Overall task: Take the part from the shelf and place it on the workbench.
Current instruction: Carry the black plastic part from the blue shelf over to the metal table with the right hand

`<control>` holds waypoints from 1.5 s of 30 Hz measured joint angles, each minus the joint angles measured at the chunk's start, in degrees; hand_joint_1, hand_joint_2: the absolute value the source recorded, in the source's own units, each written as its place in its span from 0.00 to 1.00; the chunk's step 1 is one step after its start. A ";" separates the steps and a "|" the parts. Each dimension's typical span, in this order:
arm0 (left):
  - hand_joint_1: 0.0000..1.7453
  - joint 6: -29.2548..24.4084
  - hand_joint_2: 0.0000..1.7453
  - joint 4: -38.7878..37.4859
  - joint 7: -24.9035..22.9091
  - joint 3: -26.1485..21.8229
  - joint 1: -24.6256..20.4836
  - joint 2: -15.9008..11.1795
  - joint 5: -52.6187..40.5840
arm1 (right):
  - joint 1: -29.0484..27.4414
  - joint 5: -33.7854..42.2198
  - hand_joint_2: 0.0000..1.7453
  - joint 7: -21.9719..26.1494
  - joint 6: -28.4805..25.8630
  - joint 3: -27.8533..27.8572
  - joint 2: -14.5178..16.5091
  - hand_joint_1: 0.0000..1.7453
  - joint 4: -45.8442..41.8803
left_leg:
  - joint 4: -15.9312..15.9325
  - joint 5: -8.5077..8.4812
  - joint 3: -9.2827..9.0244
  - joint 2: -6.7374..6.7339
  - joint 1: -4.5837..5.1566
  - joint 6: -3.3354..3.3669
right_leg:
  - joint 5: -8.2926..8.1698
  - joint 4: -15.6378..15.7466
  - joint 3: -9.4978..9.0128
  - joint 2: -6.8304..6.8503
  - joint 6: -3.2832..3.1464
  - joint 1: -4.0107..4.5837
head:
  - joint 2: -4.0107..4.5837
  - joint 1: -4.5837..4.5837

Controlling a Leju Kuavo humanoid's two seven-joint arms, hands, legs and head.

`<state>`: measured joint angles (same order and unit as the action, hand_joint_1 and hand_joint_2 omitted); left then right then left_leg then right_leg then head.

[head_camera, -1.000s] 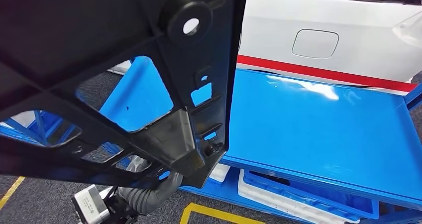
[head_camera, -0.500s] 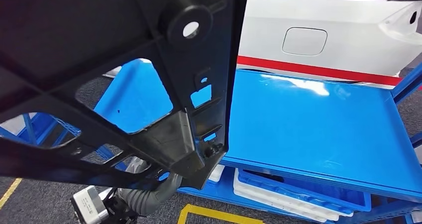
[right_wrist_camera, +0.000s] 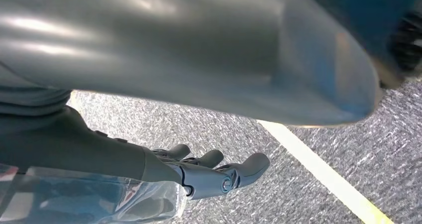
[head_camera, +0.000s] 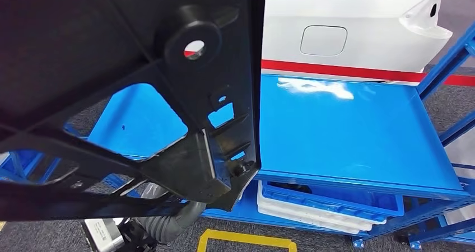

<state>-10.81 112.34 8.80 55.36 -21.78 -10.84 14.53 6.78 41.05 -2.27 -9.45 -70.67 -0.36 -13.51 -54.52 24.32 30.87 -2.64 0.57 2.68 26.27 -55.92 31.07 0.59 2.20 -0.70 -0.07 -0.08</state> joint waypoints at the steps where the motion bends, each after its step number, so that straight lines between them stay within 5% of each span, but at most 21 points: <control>1: 1.00 0.01 1.00 0.00 0.00 0.01 -0.01 0.01 0.05 | -0.04 -0.10 0.00 -0.01 -0.03 0.00 -0.01 0.00 0.00 | -0.03 -0.06 0.07 -0.08 0.09 -0.21 | 0.06 0.60 -0.18 0.04 -0.16 0.15 | 0.01 0.02; 4: 1.00 0.03 1.00 0.00 0.01 0.01 -0.01 0.02 0.11 | -0.25 -0.26 0.00 -0.04 -0.15 -0.01 -0.06 0.00 0.00 | -1.06 0.70 0.63 0.41 -0.21 -1.08 | -0.39 0.82 -0.01 -0.06 -0.95 0.03 | 0.01 0.03; 8: 1.00 0.14 1.00 -0.01 0.01 0.02 0.11 0.02 0.11 | -0.04 -0.31 0.00 -0.22 -0.17 -0.01 0.00 0.00 0.00 | -14.72 7.79 6.45 1.82 -0.74 -2.37 | -0.76 0.87 0.34 -0.23 -1.55 -0.10 | 0.00 0.14; 10: 1.00 0.20 1.00 -0.01 0.01 0.04 0.25 0.01 0.13 | -0.06 -0.27 0.00 -0.50 -0.17 -0.01 0.01 0.00 0.00 | -17.81 8.16 7.73 1.91 -0.82 -2.43 | -0.81 0.85 0.42 -0.47 -1.57 0.01 | 0.01 0.16; 13: 1.00 0.21 1.00 0.00 0.01 0.05 0.24 0.02 0.14 | 0.04 -0.14 0.00 -0.64 -0.16 -0.01 0.05 0.00 0.00 | -7.12 2.90 2.29 3.39 -0.85 -1.76 | -0.95 0.85 0.37 -1.62 -1.34 0.10 | 0.00 0.16; 15: 1.00 0.21 1.00 0.01 0.03 0.07 0.20 0.03 0.19 | 0.24 0.01 0.00 -0.67 -0.15 0.00 0.15 0.00 0.00 | -0.97 1.08 -0.63 4.96 -0.79 -1.30 | -1.25 0.77 0.82 -2.48 -0.85 0.11 | 0.00 0.15; 18: 1.00 0.22 1.00 0.02 0.06 0.09 0.21 0.08 0.27 | 0.13 0.20 0.00 -0.69 -0.15 0.01 0.17 0.00 0.00 | -0.04 0.87 -0.72 4.39 -0.61 -0.63 | -1.69 0.69 1.57 -3.66 0.10 -0.15 | 0.00 0.13; 20: 1.00 0.23 1.00 0.02 0.07 0.10 0.11 0.16 0.27 | 0.02 0.23 0.00 -0.69 -0.15 0.01 0.15 0.00 0.00 | 0.28 0.44 -0.69 3.40 -0.73 0.11 | -0.09 -1.42 2.59 -3.21 0.51 -0.11 | 0.00 0.02; 23: 1.00 0.23 1.00 0.02 0.07 0.15 0.09 0.22 0.40 | 0.05 0.20 0.00 -0.68 -0.15 0.01 0.14 0.00 0.00 | 0.39 0.13 -0.38 2.20 -0.54 0.69 | 5.87 -12.36 7.28 -1.64 0.76 -0.07 | 0.01 -0.19; 25: 1.00 0.23 1.00 0.02 0.07 0.19 0.13 0.22 0.46 | -0.01 0.02 0.00 -0.69 -0.19 0.01 0.14 0.00 0.00 | 0.37 -0.01 -0.13 1.64 -0.29 0.86 | 7.15 -16.77 8.82 -1.47 0.76 -0.07 | 0.01 -0.21; 26: 1.00 0.23 1.00 0.02 0.07 0.20 0.13 0.22 0.46 | -0.04 -0.10 0.00 -0.69 -0.24 0.01 0.14 0.00 0.00 | 0.36 -0.07 -0.09 1.49 -0.19 0.90 | 6.14 -15.49 7.81 -1.46 0.66 -0.06 | 0.00 -0.21; 29: 1.00 0.23 1.00 0.02 0.05 0.21 0.11 0.25 0.48 | 0.03 -0.31 0.00 -0.70 -0.39 0.01 0.14 0.00 0.00 | 0.24 -0.17 -0.17 1.31 0.10 0.76 | 1.36 -3.31 0.67 -1.05 -0.01 0.24 | 0.01 -0.22; 31: 1.00 0.24 1.00 0.02 0.04 0.21 0.07 0.27 0.50 | 0.12 -0.35 0.00 -0.72 -0.47 0.01 0.15 0.00 0.00 | 0.10 -0.38 0.05 1.25 0.28 0.37 | 0.47 1.00 -1.45 -0.76 -0.50 0.54 | 0.01 -0.22; 35: 1.00 0.25 1.00 0.02 0.01 0.21 0.03 0.28 0.51 | -0.02 -0.38 0.00 -0.88 -0.59 0.01 0.22 0.00 0.02 | -1.54 0.69 1.05 1.54 0.19 -0.84 | -0.28 1.54 -1.05 -0.81 -1.47 0.28 | 0.01 -0.19; 38: 1.00 0.25 1.00 0.02 -0.01 0.22 0.06 0.28 0.57 | 0.08 -0.40 0.00 -0.88 -0.68 0.01 0.26 0.00 0.04 | -11.93 6.85 5.15 1.99 -0.45 -2.06 | -0.87 1.59 -0.37 -0.82 -2.01 0.06 | 0.01 -0.10; 40: 1.00 0.25 1.00 0.02 -0.02 0.24 0.11 0.28 0.72 | 0.03 -0.42 0.00 -0.88 -0.67 0.00 0.29 0.00 0.04 | -17.45 8.79 7.14 1.99 -0.82 -2.52 | -1.19 1.56 0.08 -0.88 -1.99 0.06 | 0.01 -0.09; 42: 1.00 0.25 1.00 0.02 -0.02 0.25 0.11 0.28 0.86 | -0.01 -0.42 0.00 -0.88 -0.68 0.00 0.29 0.00 0.04 | -13.88 6.47 4.81 2.00 -1.14 -2.66 | -1.43 1.55 0.28 -1.03 -1.81 0.04 | 0.01 -0.08; 45: 1.00 0.25 1.00 0.03 -0.02 0.25 0.02 0.29 1.02 | 0.13 -0.44 0.00 -0.88 -0.69 0.01 0.31 0.00 0.04 | -1.55 2.01 -1.46 2.45 -1.16 -2.30 | -1.80 1.47 0.58 -1.33 -1.21 0.21 | 0.01 -0.09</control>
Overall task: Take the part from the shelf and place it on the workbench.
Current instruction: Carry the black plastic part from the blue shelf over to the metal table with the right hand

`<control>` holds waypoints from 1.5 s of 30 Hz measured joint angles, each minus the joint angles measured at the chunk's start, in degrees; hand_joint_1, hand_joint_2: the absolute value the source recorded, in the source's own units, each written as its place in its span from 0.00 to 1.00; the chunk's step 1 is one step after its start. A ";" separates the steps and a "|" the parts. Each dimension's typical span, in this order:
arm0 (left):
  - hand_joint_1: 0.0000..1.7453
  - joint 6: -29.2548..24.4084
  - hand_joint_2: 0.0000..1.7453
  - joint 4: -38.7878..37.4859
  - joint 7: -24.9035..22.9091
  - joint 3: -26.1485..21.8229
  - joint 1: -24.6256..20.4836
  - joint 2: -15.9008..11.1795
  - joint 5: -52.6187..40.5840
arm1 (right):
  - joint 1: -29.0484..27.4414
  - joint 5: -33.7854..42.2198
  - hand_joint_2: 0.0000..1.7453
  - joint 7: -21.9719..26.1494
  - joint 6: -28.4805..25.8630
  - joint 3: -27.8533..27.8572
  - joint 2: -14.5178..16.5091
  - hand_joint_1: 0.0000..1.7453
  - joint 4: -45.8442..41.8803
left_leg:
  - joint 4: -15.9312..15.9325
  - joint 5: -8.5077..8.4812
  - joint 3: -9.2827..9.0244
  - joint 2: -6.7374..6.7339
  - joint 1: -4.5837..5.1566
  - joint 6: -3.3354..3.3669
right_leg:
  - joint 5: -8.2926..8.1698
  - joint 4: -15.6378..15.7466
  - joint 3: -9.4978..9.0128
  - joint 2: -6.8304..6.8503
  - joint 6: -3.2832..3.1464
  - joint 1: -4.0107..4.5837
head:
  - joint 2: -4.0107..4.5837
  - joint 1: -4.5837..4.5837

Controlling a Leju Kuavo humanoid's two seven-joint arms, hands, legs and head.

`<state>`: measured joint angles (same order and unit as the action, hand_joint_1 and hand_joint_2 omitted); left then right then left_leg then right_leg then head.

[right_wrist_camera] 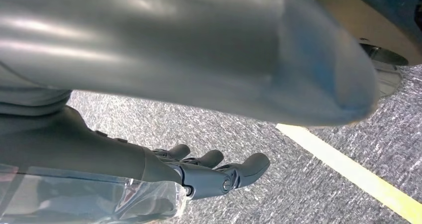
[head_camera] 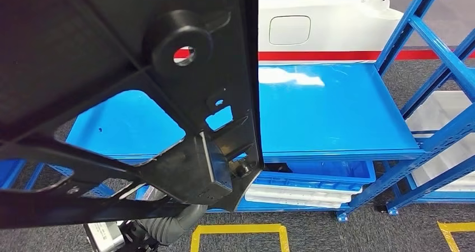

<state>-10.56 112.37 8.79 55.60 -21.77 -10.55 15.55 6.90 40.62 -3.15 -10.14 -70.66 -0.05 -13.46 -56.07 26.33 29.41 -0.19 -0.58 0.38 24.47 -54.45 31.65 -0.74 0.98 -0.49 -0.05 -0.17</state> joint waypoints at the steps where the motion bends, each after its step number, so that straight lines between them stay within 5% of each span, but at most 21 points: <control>1: 1.00 0.00 1.00 0.01 0.00 0.00 -0.01 0.01 0.06 | 0.03 -0.01 0.00 0.00 0.00 -0.01 0.01 0.00 0.00 | 1.72 -0.38 -0.60 0.18 0.15 0.28 | -0.20 -0.05 0.27 -0.05 0.33 0.04 | 0.00 -0.02; 5: 1.00 0.00 1.00 0.02 0.00 0.00 -0.09 0.02 0.15 | -0.01 -0.01 0.00 0.00 0.00 -0.01 -0.01 0.00 0.01 | 2.19 -1.30 0.17 0.08 0.31 2.05 | 0.33 -1.17 1.50 -0.10 1.58 -0.17 | -0.01 -0.09; 9: 1.00 0.00 1.00 0.02 0.00 0.02 -0.07 0.03 0.21 | -0.06 0.02 0.00 0.00 0.00 -0.02 -0.02 0.00 0.02 | 2.34 -2.32 1.12 -0.40 0.44 3.21 | 8.40 -15.12 7.07 0.08 2.01 -0.33 | -0.01 -0.26; 10: 1.00 0.00 1.00 0.02 0.00 0.03 -0.05 0.03 0.21 | -0.08 0.02 0.00 0.00 0.00 -0.02 -0.02 0.00 0.02 | 2.31 -2.52 1.39 -0.47 0.56 3.26 | 9.19 -17.57 7.82 0.09 2.05 -0.32 | -0.01 -0.27; 12: 1.00 -0.01 1.00 0.02 0.00 0.06 -0.02 0.03 0.21 | -0.11 0.02 0.00 0.00 0.00 -0.02 -0.02 0.00 0.02 | 2.24 -2.88 1.79 -0.50 0.74 3.19 | 7.57 -15.35 5.75 0.10 1.93 -0.31 | -0.01 -0.27; 14: 1.00 -0.01 1.00 0.02 0.00 0.07 -0.02 0.03 0.21 | -0.04 0.02 0.00 0.00 0.00 -0.01 -0.03 0.00 0.02 | 2.03 -3.10 2.03 -0.48 0.93 2.96 | 4.36 -6.58 0.42 0.21 1.59 -0.21 | -0.01 -0.27; 16: 1.00 -0.01 1.00 0.02 0.00 0.07 -0.07 0.03 0.21 | 0.12 0.02 0.00 0.01 0.00 -0.01 -0.03 0.00 0.02 | 1.71 -3.33 2.42 -0.47 1.14 2.53 | 2.80 -0.66 -2.72 0.34 1.18 0.00 | -0.01 -0.22; 20: 1.00 -0.01 1.00 0.02 0.02 0.08 -0.08 0.03 0.21 | -0.05 0.07 0.00 0.00 0.00 -0.02 -0.02 0.00 0.04 | 0.69 -3.03 3.34 -0.40 0.97 1.29 | 1.84 0.16 -2.28 0.40 0.07 0.08 | -0.01 -0.19; 22: 1.00 -0.02 1.00 0.02 0.02 0.07 -0.08 0.03 0.22 | -0.03 0.11 0.00 -0.02 0.00 -0.01 -0.02 0.00 0.07 | -4.18 0.68 5.31 -0.28 0.63 0.52 | 1.13 0.26 -1.56 0.48 -0.51 -0.16 | -0.01 -0.16; 24: 1.00 -0.02 1.00 0.02 0.02 0.08 0.00 0.03 0.25 | 0.00 0.13 0.00 -0.03 0.02 -0.02 0.02 0.00 0.09 | -12.48 5.36 8.30 -0.25 0.33 -0.15 | 0.50 0.22 -0.64 0.47 -0.74 -0.14 | -0.01 -0.11; 26: 1.00 -0.02 1.00 0.02 0.02 0.09 0.08 0.03 0.26 | -0.04 0.15 0.00 -0.04 0.04 -0.01 0.05 0.00 0.09 | -16.17 6.74 8.95 -0.26 0.11 -0.47 | -0.14 0.16 0.28 0.46 -0.63 -0.15 | -0.01 -0.10; 27: 1.00 -0.02 1.00 0.02 0.02 0.10 0.09 0.03 0.26 | -0.05 0.16 0.00 -0.05 0.04 -0.01 0.05 0.00 0.09 | -14.30 5.81 7.44 -0.26 -0.02 -0.53 | -0.43 0.15 0.64 0.43 -0.51 -0.16 | -0.01 -0.09; 30: 1.00 -0.02 1.00 0.02 0.02 0.12 0.03 0.03 0.25 | -0.01 0.17 0.00 -0.07 0.00 0.00 0.07 0.00 0.09 | -1.24 1.57 -0.29 -0.03 -0.16 -0.19 | -1.15 0.09 1.26 0.27 0.15 -0.06 | 0.00 -0.10; 31: 1.00 -0.02 1.00 0.02 0.02 0.13 0.02 0.03 0.26 | 0.02 0.17 0.00 -0.07 -0.02 0.00 0.07 0.00 0.09 | 1.37 0.92 -1.60 0.08 -0.06 0.14 | -1.40 0.05 1.44 0.24 0.47 0.02 | -0.01 -0.12; 35: 1.00 -0.02 1.00 0.02 0.00 0.16 0.04 0.04 0.28 | -0.01 0.17 0.00 -0.07 -0.06 -0.01 0.06 0.00 0.09 | 2.36 -0.36 -1.14 0.06 0.34 2.03 | -1.45 -0.67 2.39 0.18 1.81 -0.16 | -0.01 -0.19; 37: 1.00 -0.02 1.00 0.02 0.00 0.21 -0.04 0.07 0.28 | -0.05 0.18 0.00 -0.03 -0.08 0.00 0.05 0.00 0.09 | 2.58 -1.29 -0.41 -0.16 0.25 3.06 | 2.31 -4.89 4.12 0.16 2.19 -0.29 | -0.01 -0.35; 40: 1.00 -0.02 1.00 0.02 0.00 0.36 -0.01 0.07 0.37 | -0.07 0.17 0.00 0.00 -0.16 0.00 0.05 0.00 0.09 | 2.47 -2.47 1.17 -0.36 0.58 3.55 | 9.10 -16.10 7.51 0.20 2.44 -0.29 | -0.01 -0.54; 42: 1.00 -0.02 1.00 0.02 0.00 0.43 0.00 0.05 0.45 | -0.07 0.17 0.00 0.00 -0.22 0.00 0.05 0.00 0.09 | 2.39 -3.19 2.12 -0.39 0.77 3.50 | 8.68 -16.37 5.99 0.20 2.37 -0.29 | -0.01 -0.55; 45: 1.00 -0.02 1.00 0.02 0.00 0.44 -0.04 0.06 0.45 | 0.05 0.18 0.00 0.00 -0.26 0.00 0.05 0.00 0.09 | 2.25 -4.05 2.99 -0.38 0.98 3.07 | 4.64 -4.11 -2.35 0.24 1.80 -0.14 | -0.01 -0.55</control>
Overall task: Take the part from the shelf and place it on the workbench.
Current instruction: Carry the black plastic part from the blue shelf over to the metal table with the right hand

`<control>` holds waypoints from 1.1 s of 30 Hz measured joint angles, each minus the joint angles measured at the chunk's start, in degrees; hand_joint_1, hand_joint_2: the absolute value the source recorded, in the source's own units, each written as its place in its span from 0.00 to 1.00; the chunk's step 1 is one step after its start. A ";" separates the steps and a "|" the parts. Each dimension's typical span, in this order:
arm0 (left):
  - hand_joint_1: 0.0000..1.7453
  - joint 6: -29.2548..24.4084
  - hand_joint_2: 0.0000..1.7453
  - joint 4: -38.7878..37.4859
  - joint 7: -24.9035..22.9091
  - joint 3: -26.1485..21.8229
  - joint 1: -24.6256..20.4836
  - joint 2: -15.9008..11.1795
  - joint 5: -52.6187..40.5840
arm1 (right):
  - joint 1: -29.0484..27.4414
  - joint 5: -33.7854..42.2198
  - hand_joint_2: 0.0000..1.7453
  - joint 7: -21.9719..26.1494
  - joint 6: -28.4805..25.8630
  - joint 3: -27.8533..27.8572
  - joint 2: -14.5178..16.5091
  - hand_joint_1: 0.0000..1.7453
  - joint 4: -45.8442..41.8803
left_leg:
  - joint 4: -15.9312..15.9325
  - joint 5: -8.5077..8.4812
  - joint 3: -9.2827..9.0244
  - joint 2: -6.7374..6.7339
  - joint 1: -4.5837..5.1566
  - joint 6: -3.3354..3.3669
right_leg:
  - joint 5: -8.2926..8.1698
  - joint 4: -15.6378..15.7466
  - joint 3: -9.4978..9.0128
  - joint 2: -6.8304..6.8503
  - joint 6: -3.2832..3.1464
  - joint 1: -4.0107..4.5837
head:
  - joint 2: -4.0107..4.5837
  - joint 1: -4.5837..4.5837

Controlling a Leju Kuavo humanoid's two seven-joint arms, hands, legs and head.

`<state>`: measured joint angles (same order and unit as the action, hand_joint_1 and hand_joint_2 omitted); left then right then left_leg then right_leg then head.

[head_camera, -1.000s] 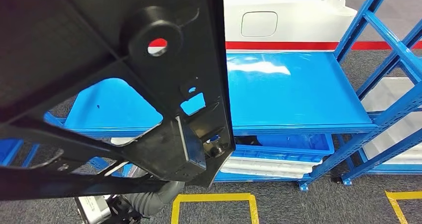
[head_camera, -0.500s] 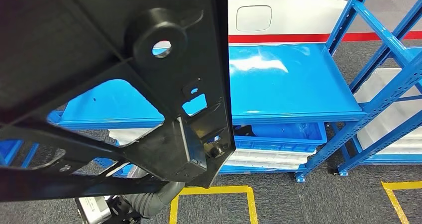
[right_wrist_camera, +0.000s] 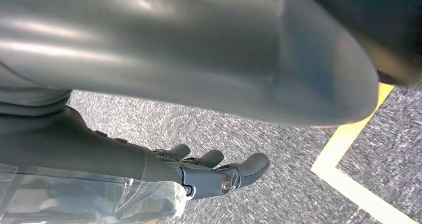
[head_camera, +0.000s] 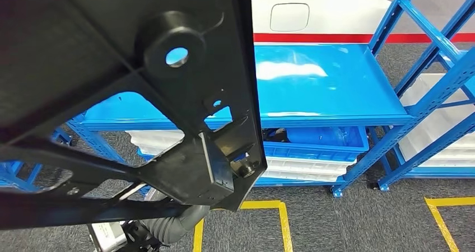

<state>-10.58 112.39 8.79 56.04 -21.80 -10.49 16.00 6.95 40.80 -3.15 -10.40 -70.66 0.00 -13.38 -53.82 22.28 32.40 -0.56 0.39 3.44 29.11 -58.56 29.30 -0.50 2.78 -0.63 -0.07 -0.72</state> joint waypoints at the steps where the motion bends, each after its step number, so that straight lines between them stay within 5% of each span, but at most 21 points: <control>1: 1.00 0.00 1.00 0.00 0.00 0.00 -0.03 0.01 0.00 | 0.07 0.00 0.00 0.01 -0.02 0.00 0.01 0.00 0.00 | -0.05 -0.29 0.17 -0.01 0.08 -0.28 | -0.72 3.16 -1.87 0.00 -0.26 0.13 | 0.00 0.03; 5: 1.00 0.00 1.00 0.01 0.01 0.01 -0.16 0.01 0.01 | 0.05 0.00 0.00 -0.03 -0.09 0.00 0.09 0.00 0.01 | -0.49 -0.77 0.95 -0.01 0.11 -1.56 | -1.75 5.36 -2.14 0.06 -1.33 0.22 | 0.00 0.07; 7: 1.00 0.00 1.00 0.00 0.00 0.01 -0.14 -0.01 0.02 | 0.03 0.01 0.00 -0.07 -0.17 0.00 0.14 0.00 0.02 | -3.96 2.55 2.52 0.11 -0.12 -2.26 | -2.74 5.49 -1.17 0.20 -2.11 -0.07 | 0.00 0.11; 10: 1.00 0.00 1.00 0.00 0.00 0.00 -0.09 -0.01 0.05 | 0.07 0.00 0.00 -0.11 -0.23 0.00 0.24 0.00 0.02 | -15.45 9.81 6.03 0.15 -0.60 -3.12 | -4.17 5.41 0.78 0.26 -2.47 -0.07 | 0.01 0.17; 12: 1.00 0.01 1.00 0.00 0.00 0.00 -0.07 -0.01 0.08 | 0.04 0.01 0.00 -0.15 -0.30 0.00 0.30 0.00 0.02 | -17.74 9.70 5.39 0.15 -0.79 -3.36 | -5.09 5.34 2.06 0.25 -2.35 -0.07 | 0.01 0.19; 15: 1.00 0.02 1.00 0.00 0.00 0.00 -0.19 0.00 0.24 | 0.04 0.01 0.00 -0.17 -0.44 0.00 0.37 0.00 0.02 | -6.67 5.57 -2.55 0.22 -0.92 -3.18 | -6.21 5.15 3.50 0.15 -1.84 0.03 | 0.00 0.20; 17: 1.00 0.02 1.00 0.00 0.01 0.00 -0.35 0.00 0.36 | 0.08 0.00 0.00 -0.14 -0.53 0.00 0.43 0.00 0.02 | 0.11 5.01 -6.54 0.43 -0.69 -2.65 | -6.96 5.08 4.03 0.11 -1.24 0.20 | 0.00 0.13; 20: 1.00 0.02 1.00 0.00 0.01 0.00 -0.51 -0.01 0.43 | 0.04 -0.01 0.00 -0.11 -0.60 0.01 0.48 0.00 0.02 | 1.46 4.47 -6.25 0.48 -0.57 -1.49 | -7.69 4.92 4.71 0.08 -0.27 0.20 | 0.00 0.02; 22: 1.00 0.02 1.00 0.00 0.00 0.00 -0.62 0.00 0.44 | -0.06 -0.01 0.00 -0.10 -0.61 0.02 0.48 0.00 0.02 | 1.55 3.48 -5.29 0.32 -0.76 -0.46 | -4.77 1.96 6.15 0.06 0.19 0.11 | 0.00 -0.15; 24: 1.00 0.02 1.00 0.00 0.00 0.00 -0.68 0.01 0.45 | -0.11 -0.02 0.00 -0.09 -0.61 0.08 0.48 0.00 0.02 | 1.52 2.55 -4.16 0.20 -0.66 0.11 | 0.91 -5.35 8.59 0.10 0.40 0.04 | 0.01 -0.33; 26: 1.00 0.02 1.00 0.00 0.00 0.01 -0.66 0.00 0.49 | -0.11 -0.03 0.00 -0.08 -0.62 0.24 0.48 0.00 0.02 | 1.40 1.69 -2.96 0.13 -0.45 0.24 | 3.82 -12.17 10.08 0.10 0.45 0.03 | 0.01 -0.37; 28: 1.00 0.02 1.00 0.00 0.01 0.02 -0.65 -0.01 0.62 | -0.11 -0.09 0.00 -0.07 -0.64 0.38 0.48 0.00 0.02 | 1.22 0.92 -1.87 0.12 -0.27 0.16 | 1.92 -11.74 7.95 0.11 0.27 0.04 | 0.00 -0.37; 30: 1.00 0.02 1.00 0.01 0.03 0.02 -0.66 0.00 0.72 | -0.04 -0.15 0.00 -0.07 -0.65 0.42 0.48 0.00 0.02 | 1.00 0.34 -1.14 0.15 -0.09 -0.10 | -0.95 -3.93 2.20 0.11 -0.18 0.11 | 0.00 -0.37; 32: 1.00 0.02 1.00 0.01 0.08 0.01 -0.74 0.01 0.73 | 0.12 -0.18 0.00 -0.07 -0.66 0.45 0.48 0.00 0.02 | 0.75 -0.23 -0.69 0.13 0.11 -0.58 | -1.53 3.63 -2.50 0.09 -0.56 0.35 | 0.00 -0.33; 33: 1.00 0.02 1.00 0.01 0.11 0.00 -0.78 0.01 0.74 | 0.18 -0.20 0.00 -0.08 -0.66 0.45 0.49 0.00 0.02 | 0.66 -0.54 -0.46 0.09 0.18 -0.86 | -1.29 5.38 -3.38 0.07 -0.67 0.48 | 0.00 -0.32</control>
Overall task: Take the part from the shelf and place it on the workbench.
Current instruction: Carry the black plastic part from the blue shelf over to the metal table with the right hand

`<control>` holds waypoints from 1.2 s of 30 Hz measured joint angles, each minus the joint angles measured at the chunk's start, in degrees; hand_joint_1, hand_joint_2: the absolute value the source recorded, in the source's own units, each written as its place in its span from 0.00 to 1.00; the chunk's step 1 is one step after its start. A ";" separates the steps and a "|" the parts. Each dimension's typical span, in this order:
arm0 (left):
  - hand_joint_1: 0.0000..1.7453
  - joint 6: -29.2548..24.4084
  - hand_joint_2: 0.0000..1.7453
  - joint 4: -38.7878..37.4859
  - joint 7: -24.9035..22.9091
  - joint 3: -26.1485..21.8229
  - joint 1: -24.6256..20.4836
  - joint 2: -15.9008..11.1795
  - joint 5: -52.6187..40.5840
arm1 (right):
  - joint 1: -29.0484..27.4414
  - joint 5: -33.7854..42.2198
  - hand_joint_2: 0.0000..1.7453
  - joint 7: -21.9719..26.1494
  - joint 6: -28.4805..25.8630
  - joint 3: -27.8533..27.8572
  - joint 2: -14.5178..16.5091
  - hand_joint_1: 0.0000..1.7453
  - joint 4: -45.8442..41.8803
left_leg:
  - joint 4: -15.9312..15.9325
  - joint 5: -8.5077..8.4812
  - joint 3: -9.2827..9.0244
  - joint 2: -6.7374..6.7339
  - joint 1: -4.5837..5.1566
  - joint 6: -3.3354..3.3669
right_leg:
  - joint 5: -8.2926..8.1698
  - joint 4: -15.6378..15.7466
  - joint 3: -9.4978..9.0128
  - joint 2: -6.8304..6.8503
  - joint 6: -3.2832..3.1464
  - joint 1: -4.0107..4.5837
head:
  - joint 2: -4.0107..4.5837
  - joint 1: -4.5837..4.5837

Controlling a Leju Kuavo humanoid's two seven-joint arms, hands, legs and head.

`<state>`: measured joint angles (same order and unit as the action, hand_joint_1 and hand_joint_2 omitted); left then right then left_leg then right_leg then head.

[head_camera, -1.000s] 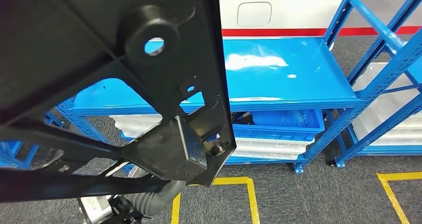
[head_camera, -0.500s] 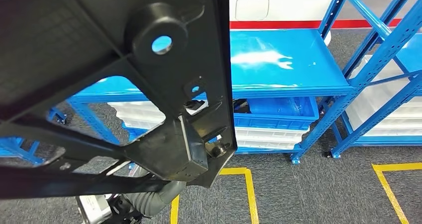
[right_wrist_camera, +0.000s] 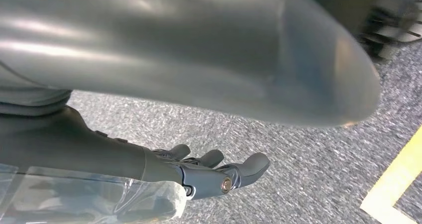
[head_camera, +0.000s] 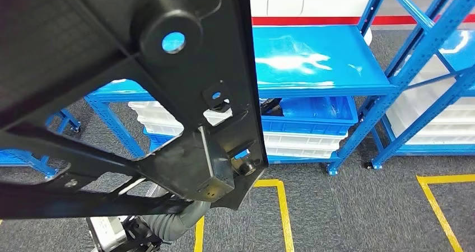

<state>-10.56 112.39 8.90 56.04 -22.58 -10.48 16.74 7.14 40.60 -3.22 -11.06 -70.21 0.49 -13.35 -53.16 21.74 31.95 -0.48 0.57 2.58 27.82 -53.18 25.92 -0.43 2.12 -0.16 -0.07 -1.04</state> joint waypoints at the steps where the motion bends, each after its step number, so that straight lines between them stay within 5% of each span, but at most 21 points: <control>1: 1.00 0.00 1.00 -0.01 0.02 0.00 -0.04 -0.01 0.01 | 0.01 -0.01 0.00 -0.02 0.00 0.01 0.01 0.00 0.00 | -0.08 -0.33 0.20 -0.04 0.02 -0.29 | 0.00 0.62 -0.03 -0.02 -0.16 0.03 | 0.00 0.01; 3: 1.00 0.00 1.00 -0.01 0.04 -0.01 -0.04 -0.01 0.01 | -0.09 -0.01 0.00 -0.08 0.01 0.02 0.04 0.00 0.01 | -1.05 0.37 0.94 0.07 -0.08 -0.86 | -0.53 0.70 0.62 0.08 -0.81 -0.24 | 0.01 0.01; 4: 1.00 0.00 1.00 -0.01 0.04 -0.01 -0.02 -0.01 0.02 | -0.13 -0.01 0.00 -0.10 0.02 0.02 0.04 0.00 0.01 | -2.90 2.03 1.73 0.15 -0.19 -1.20 | -0.96 0.76 1.03 0.16 -1.25 -0.36 | 0.01 0.05; 7: 1.00 0.00 1.00 -0.01 0.04 -0.02 0.04 -0.01 0.03 | -0.12 -0.01 0.00 -0.10 0.05 0.03 0.05 0.00 0.02 | -14.36 9.48 5.68 0.23 -0.59 -2.10 | -2.32 0.71 2.68 0.26 -1.91 -0.30 | 0.00 0.17; 8: 1.00 0.00 1.00 -0.01 0.04 -0.02 0.07 -0.01 0.03 | -0.12 -0.01 0.00 -0.10 0.07 0.03 0.05 0.00 0.02 | -17.46 10.59 6.42 0.23 -0.64 -2.25 | -2.75 0.66 3.28 0.27 -1.94 -0.26 | 0.00 0.17; 10: 1.00 0.00 1.00 -0.01 0.04 -0.02 0.09 -0.01 0.03 | -0.15 -0.01 0.00 -0.10 0.07 0.03 0.04 0.00 0.02 | -17.26 9.35 4.85 0.23 -0.67 -2.25 | -3.53 0.54 4.37 0.25 -1.89 -0.18 | 0.00 0.18; 13: 1.00 0.00 1.00 0.00 0.05 -0.02 -0.04 -0.01 0.04 | -0.13 0.01 0.00 -0.10 0.06 0.03 0.09 0.00 0.02 | -4.06 5.24 -3.45 0.29 -0.47 -1.41 | -4.40 0.32 5.43 0.14 -1.55 0.03 | 0.00 0.19; 15: 1.00 0.00 1.00 0.01 0.08 -0.02 -0.14 -0.01 0.06 | -0.10 0.01 0.00 -0.10 0.05 0.03 0.16 0.00 0.02 | 1.05 4.61 -6.14 0.38 -0.15 -0.76 | -5.08 0.28 5.89 0.13 -1.02 0.16 | 0.00 0.11; 18: 1.00 0.00 1.00 0.02 0.11 -0.02 -0.17 -0.01 0.06 | -0.12 0.01 0.00 -0.10 0.04 0.03 0.16 0.00 0.02 | 1.50 3.58 -5.36 0.28 -0.29 0.12 | -5.15 -0.28 6.70 0.12 -0.10 0.20 | 0.01 0.05; 20: 1.00 0.00 1.00 0.02 0.12 -0.01 -0.18 -0.01 0.06 | -0.16 0.01 0.00 -0.10 0.04 0.03 0.13 0.00 0.02 | 1.70 2.58 -4.41 0.09 -0.63 0.83 | -1.35 -4.49 8.59 0.09 0.43 0.07 | 0.01 -0.07; 22: 1.00 0.00 1.00 0.01 0.13 0.00 -0.15 -0.01 0.07 | -0.19 0.03 0.00 -0.10 0.04 0.03 0.11 0.00 0.02 | 1.63 1.67 -3.18 0.00 -0.60 1.12 | 4.01 -12.73 11.50 0.10 0.88 -0.21 | 0.00 -0.18; 24: 1.00 0.00 1.00 0.00 0.13 0.01 -0.08 -0.01 0.07 | -0.20 0.07 0.00 -0.10 0.05 0.03 0.08 0.00 0.02 | 1.49 0.75 -1.89 -0.05 -0.60 1.00 | 5.52 -18.12 12.54 0.11 1.23 -0.42 | 0.00 -0.18; 25: 1.00 0.00 1.00 0.00 0.13 0.01 -0.06 -0.01 0.07 | -0.21 0.09 0.00 -0.10 0.06 0.03 0.07 0.00 0.02 | 1.34 0.36 -1.26 -0.07 -0.65 0.87 | 4.42 -17.63 11.47 0.11 1.34 -0.52 | 0.00 -0.18; 27: 1.00 0.00 1.00 0.01 0.14 0.02 -0.06 -0.01 0.09 | -0.17 0.12 0.00 -0.10 0.07 0.03 0.04 0.00 0.02 | 0.71 -0.17 -0.14 -0.05 -0.78 0.50 | 1.09 -10.43 6.28 0.12 1.47 -0.75 | 0.00 -0.19; 29: 1.00 0.00 1.00 0.02 0.18 0.02 -0.10 0.00 0.17 | -0.03 0.16 0.00 -0.10 0.07 0.04 0.04 0.00 0.02 | -0.08 -0.56 0.78 -0.04 -0.69 -0.04 | 0.03 -2.41 1.32 0.01 1.28 -0.66 | 0.00 -0.19; 30: 1.00 0.01 1.00 0.02 0.22 0.02 -0.16 0.01 0.23 | 0.02 0.18 0.00 -0.11 0.08 0.04 0.04 0.00 0.02 | -0.38 -0.80 1.10 -0.04 -0.61 -0.35 | 0.20 -0.43 0.30 -0.06 1.06 -0.59 | 0.00 -0.17; 33: 1.00 0.09 1.00 0.01 0.35 0.01 -0.20 0.01 0.35 | -0.05 0.23 0.00 -0.15 0.09 0.05 0.04 0.00 0.02 | -0.98 -1.18 1.92 0.04 -0.69 -1.42 | -0.27 -0.18 1.09 -0.06 -0.18 -0.53 | 0.00 -0.11; 34: 1.00 0.14 1.00 0.01 0.38 0.01 -0.16 0.01 0.45 | -0.06 0.26 0.00 -0.15 0.09 0.05 0.04 0.00 0.02 | -2.08 -0.04 2.53 0.10 -0.79 -1.75 | -0.72 -0.22 1.58 0.00 -0.76 -0.58 | 0.00 -0.05; 36: 1.00 0.21 1.00 0.01 0.47 0.00 -0.13 0.01 0.84 | -0.06 0.28 0.00 -0.12 0.10 0.05 0.04 0.00 0.02 | -7.77 4.80 4.68 0.15 -0.99 -2.33 | -1.75 -0.21 2.76 0.12 -1.66 -0.62 | 0.00 0.04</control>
<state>-10.35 112.40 9.37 56.04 -22.72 -10.47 17.57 7.08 40.88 -3.34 -10.96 -70.16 0.53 -13.33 -60.94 26.54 36.62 -0.32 -0.42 0.25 26.07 -53.39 28.68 -0.32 0.46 -0.78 -0.07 -1.01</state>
